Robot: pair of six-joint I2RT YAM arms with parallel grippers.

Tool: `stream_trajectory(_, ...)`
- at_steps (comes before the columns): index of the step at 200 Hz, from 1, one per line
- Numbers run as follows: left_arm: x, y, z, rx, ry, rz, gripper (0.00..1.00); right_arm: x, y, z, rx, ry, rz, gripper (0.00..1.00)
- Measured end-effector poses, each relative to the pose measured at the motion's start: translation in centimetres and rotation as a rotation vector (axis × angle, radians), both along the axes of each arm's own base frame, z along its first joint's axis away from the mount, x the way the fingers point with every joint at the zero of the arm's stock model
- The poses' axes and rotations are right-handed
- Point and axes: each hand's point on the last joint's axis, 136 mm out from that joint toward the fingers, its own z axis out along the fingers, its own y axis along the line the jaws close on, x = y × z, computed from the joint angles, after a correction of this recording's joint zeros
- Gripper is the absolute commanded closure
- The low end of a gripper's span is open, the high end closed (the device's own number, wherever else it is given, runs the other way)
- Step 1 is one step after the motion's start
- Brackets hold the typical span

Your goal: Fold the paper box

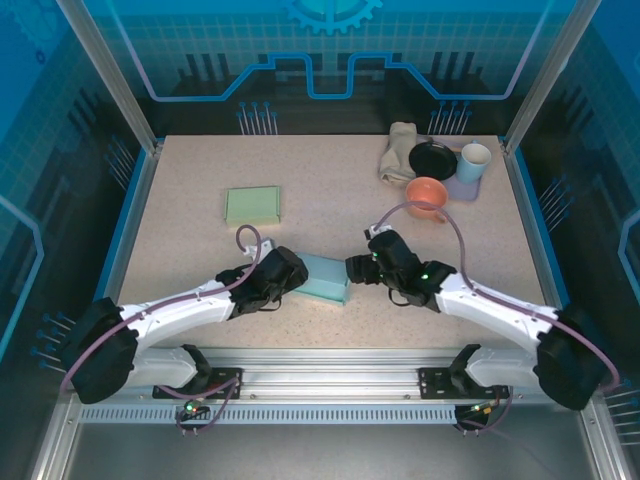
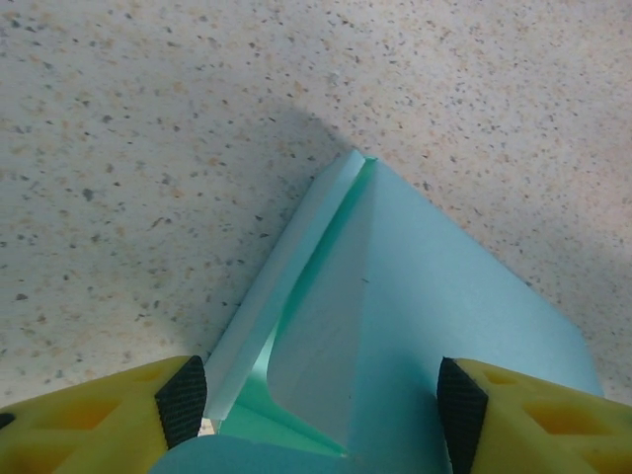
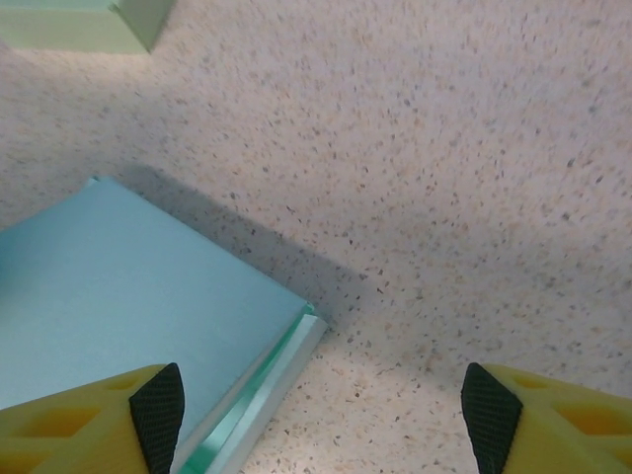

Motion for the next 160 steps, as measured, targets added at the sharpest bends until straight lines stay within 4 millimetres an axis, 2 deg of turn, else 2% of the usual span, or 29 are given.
stream_trajectory(47, -0.3, -0.1, -1.3, 0.025, 0.029, 0.0, 0.31, 0.4, 3.2, -4.0, -0.097, 0.06, 0.012, 0.23)
stream_trajectory(72, -0.8, 0.1, -2.5, 0.05, 0.061, -0.002, 0.26, 0.7, 4.0, -5.6, -0.149, 0.073, 0.014, 0.24)
stream_trajectory(89, -1.2, 0.4, -2.9, 0.06, 0.075, 0.002, 0.19, 1.0, 4.3, -6.0, -0.164, 0.066, 0.009, 0.25)
stream_trajectory(115, -1.8, 1.3, -2.9, 0.069, 0.071, 0.007, 0.16, 1.4, 4.5, -6.2, -0.167, 0.053, 0.003, 0.26)
stream_trajectory(160, -3.4, 3.7, -0.8, 0.047, 0.008, 0.025, 0.15, 1.4, 4.6, -6.3, -0.151, 0.03, 0.0, 0.27)
